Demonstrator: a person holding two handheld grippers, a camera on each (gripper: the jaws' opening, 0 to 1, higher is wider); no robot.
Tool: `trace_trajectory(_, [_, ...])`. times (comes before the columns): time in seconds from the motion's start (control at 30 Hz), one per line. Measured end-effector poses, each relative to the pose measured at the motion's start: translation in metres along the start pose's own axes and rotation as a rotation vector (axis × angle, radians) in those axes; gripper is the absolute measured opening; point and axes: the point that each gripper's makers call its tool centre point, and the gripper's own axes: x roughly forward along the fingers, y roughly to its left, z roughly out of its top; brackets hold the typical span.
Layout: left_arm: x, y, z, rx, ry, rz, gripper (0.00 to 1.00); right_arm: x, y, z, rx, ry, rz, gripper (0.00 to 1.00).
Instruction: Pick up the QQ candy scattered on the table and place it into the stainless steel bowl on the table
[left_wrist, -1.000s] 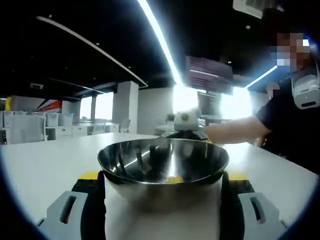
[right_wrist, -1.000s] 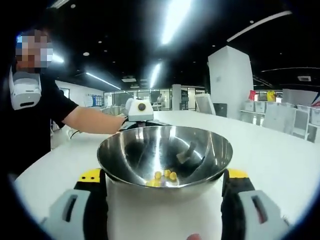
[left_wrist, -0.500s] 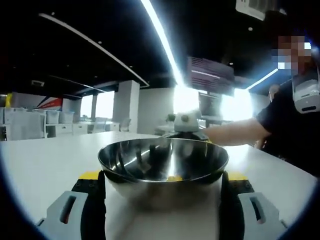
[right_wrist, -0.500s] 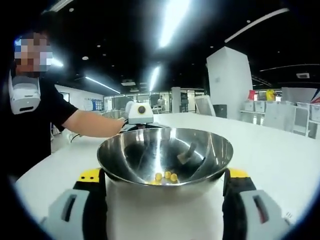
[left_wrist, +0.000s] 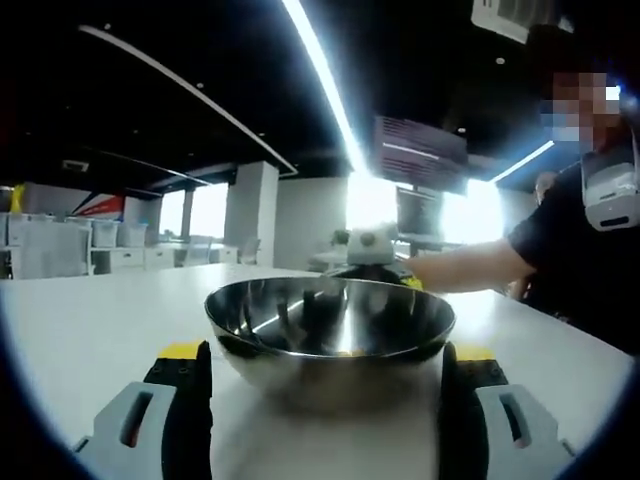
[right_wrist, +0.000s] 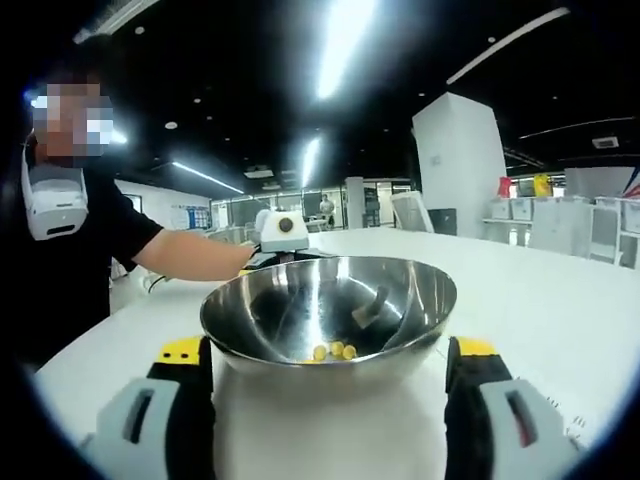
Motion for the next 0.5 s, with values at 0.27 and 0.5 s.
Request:
trace_trajectory(0.27, [-0.026, 0.004, 0.006, 0.011, 0.022, 0.085, 0.96, -0.028, -0.001, 0.005, -0.027, 0.035, -0.091, 0.92])
trace_trajectory(0.5, [-0.06, -0.024, 0.041, 0.162, 0.079, 0.237, 0.96, -0.07, 0.027, 0.03, -0.14, 0.059, -0.256, 0.88])
